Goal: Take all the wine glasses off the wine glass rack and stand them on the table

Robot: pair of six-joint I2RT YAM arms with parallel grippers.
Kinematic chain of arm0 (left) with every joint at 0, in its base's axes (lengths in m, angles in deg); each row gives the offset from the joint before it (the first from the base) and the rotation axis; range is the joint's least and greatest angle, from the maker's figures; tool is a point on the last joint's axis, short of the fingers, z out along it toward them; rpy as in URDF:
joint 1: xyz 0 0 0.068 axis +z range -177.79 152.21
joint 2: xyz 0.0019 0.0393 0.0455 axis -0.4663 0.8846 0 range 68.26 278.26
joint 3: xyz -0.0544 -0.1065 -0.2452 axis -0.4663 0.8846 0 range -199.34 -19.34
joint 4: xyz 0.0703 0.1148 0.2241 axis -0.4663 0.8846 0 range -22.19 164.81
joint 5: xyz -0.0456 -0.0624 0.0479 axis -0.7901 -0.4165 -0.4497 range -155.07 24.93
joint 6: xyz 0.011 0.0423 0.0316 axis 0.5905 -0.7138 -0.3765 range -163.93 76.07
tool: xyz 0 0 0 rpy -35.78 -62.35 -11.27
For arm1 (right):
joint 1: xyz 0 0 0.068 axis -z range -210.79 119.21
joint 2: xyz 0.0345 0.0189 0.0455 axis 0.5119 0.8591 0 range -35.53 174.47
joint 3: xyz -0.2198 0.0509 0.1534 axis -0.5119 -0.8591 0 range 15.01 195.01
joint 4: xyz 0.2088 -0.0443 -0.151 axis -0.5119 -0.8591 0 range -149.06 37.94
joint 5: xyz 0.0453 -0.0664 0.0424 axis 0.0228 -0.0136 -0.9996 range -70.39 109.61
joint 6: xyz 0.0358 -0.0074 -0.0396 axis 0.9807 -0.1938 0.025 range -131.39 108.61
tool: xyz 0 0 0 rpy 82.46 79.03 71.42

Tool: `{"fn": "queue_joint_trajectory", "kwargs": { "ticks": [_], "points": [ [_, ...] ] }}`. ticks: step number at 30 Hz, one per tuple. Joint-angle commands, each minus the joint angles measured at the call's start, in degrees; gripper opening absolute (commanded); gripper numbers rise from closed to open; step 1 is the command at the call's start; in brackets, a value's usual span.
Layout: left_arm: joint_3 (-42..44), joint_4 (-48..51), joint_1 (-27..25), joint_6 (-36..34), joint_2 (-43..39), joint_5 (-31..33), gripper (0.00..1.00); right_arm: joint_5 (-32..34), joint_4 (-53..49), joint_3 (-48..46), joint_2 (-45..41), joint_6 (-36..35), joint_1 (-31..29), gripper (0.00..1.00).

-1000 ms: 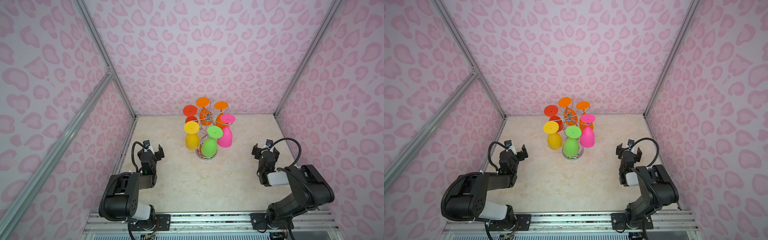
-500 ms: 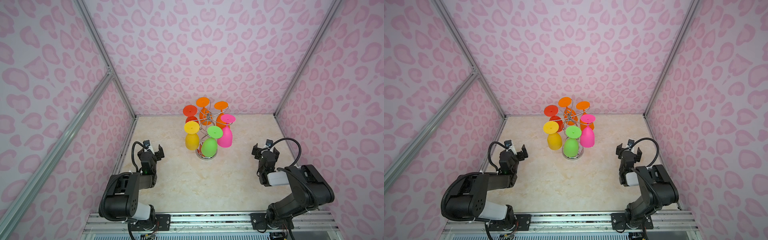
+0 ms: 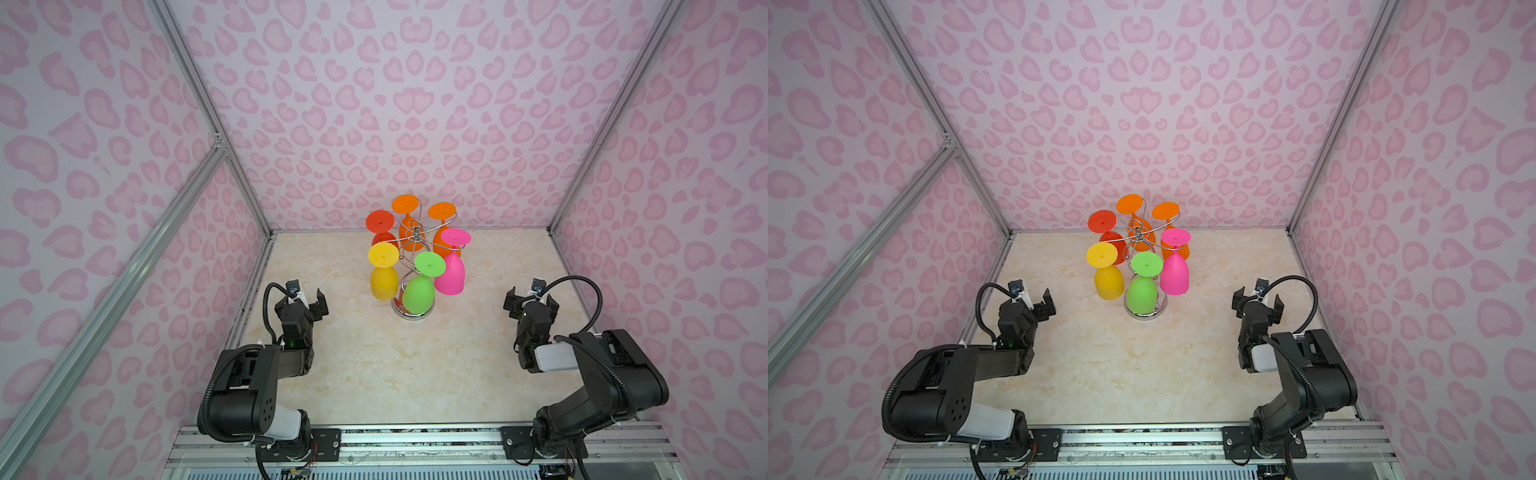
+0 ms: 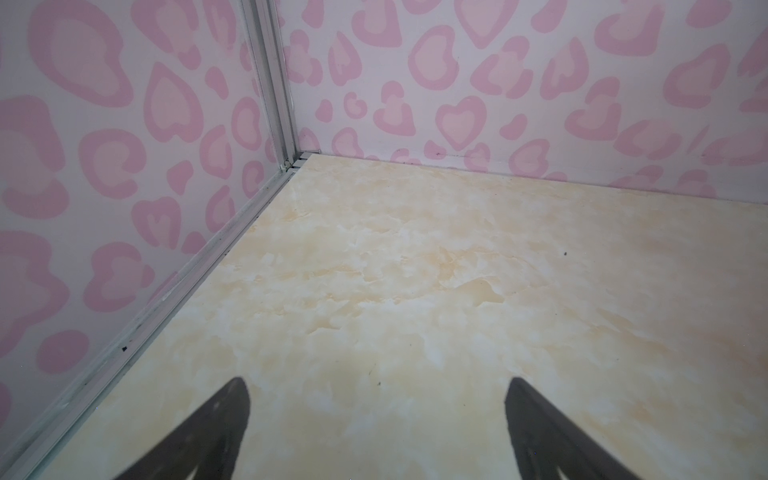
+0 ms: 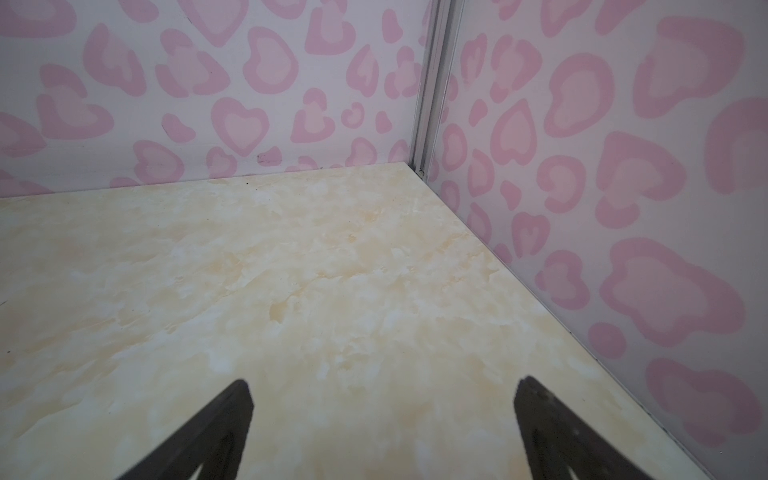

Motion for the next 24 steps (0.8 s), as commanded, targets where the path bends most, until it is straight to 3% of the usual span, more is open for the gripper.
{"fn": "queue_joint_trajectory", "kwargs": {
  "ticks": [1,19,21,24],
  "points": [
    [-0.5,-0.9,0.1,-0.3,0.1,-0.2,0.98,0.7,0.6,-0.2,0.2,0.0,-0.1,0.99],
    [-0.4,-1.0,0.2,-0.2,-0.2,-0.1,0.97,0.6,0.7,-0.2,0.2,0.0,0.0,0.99],
    [-2.0,4.0,0.2,0.0,-2.7,0.8,0.97,0.7,1.2,-0.4,0.1,-0.2,0.0,0.99],
    [-4.8,12.7,0.2,0.5,-7.5,2.5,0.97,-0.5,-9.8,2.9,-5.4,-1.3,-0.7,0.97]
  ]
}}
